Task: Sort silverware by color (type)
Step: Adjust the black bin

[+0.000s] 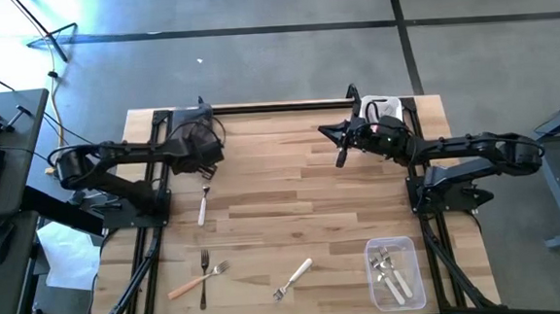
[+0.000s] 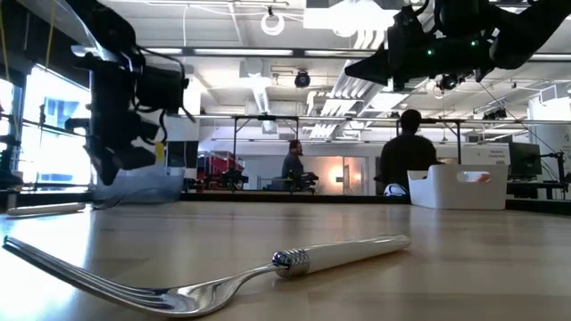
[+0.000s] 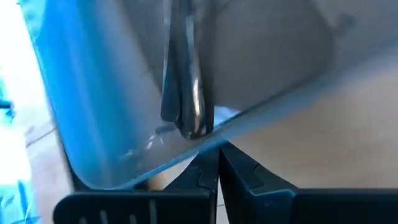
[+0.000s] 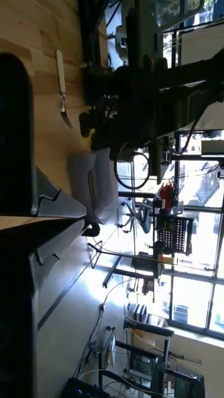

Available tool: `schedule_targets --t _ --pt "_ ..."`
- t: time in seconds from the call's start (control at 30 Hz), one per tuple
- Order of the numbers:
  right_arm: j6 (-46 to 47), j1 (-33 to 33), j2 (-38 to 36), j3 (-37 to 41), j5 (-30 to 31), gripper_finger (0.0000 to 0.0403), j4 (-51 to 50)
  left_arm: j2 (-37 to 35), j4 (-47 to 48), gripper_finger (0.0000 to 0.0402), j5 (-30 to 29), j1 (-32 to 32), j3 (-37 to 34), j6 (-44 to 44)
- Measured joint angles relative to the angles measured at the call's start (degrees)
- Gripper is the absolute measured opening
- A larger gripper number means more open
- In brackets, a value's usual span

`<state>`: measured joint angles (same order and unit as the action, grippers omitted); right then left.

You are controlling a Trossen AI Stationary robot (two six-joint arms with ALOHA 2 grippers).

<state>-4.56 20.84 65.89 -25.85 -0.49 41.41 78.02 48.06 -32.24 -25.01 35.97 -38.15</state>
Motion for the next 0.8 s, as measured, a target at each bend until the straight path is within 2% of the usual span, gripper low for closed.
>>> schedule_targets --t 0.13,0.3,0.5,0.63,0.8 --pt "0.0 0.0 0.0 0.0 0.0 0.0 0.0 0.0 0.4 0.0 -0.3 -4.3 -0.7 2.3" --pt "-1.0 0.0 0.0 0.0 0.0 0.0 -0.1 -0.8 0.8 0.0 -0.3 -6.1 -0.7 3.8" --pt "-1.9 0.0 0.0 0.0 0.0 0.0 -0.5 -5.2 1.4 0.0 0.3 -1.7 -0.7 2.8" --pt "-1.8 0.0 0.0 0.0 0.0 0.0 -0.5 -8.6 -1.2 0.0 3.7 2.0 -0.6 2.8" --pt "-1.7 0.0 0.0 0.0 0.0 0.0 -0.5 -8.4 -1.8 0.0 4.4 3.2 -0.6 2.8"
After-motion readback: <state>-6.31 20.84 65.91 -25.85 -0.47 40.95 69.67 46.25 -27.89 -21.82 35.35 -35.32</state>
